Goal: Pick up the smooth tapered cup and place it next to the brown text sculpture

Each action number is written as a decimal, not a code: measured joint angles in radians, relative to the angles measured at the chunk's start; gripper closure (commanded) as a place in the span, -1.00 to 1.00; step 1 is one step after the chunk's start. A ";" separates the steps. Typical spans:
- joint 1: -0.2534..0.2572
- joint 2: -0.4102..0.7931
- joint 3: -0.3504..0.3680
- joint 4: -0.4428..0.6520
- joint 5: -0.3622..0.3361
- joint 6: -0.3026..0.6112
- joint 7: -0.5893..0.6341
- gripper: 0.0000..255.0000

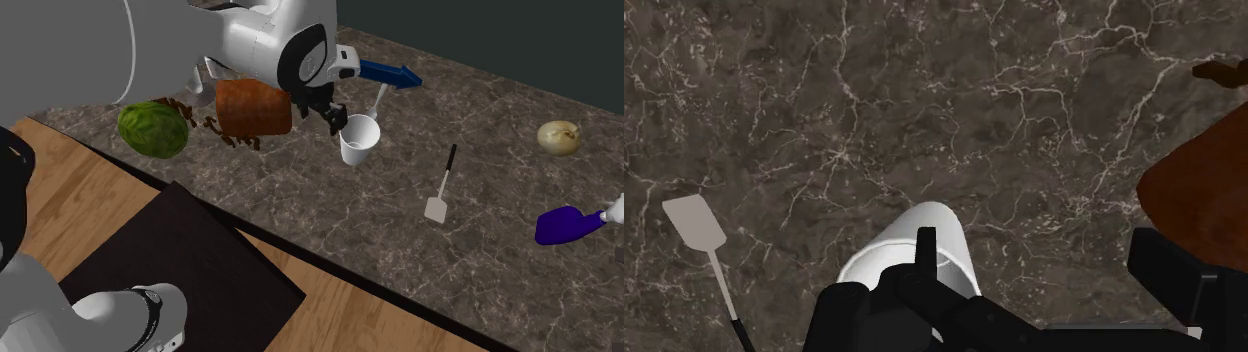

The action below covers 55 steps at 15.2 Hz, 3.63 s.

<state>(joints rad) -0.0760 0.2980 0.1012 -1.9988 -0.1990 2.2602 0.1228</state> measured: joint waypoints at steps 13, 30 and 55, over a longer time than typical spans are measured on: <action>0.025 0.394 -0.041 0.391 -0.053 0.034 0.041 -1.00; 0.024 0.439 -0.046 0.400 -0.059 0.070 0.045 1.00; 0.014 0.277 -0.027 0.417 -0.029 -0.107 0.004 1.00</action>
<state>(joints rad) -0.0621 0.5754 0.0741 -1.5815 -0.2276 2.1537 0.1266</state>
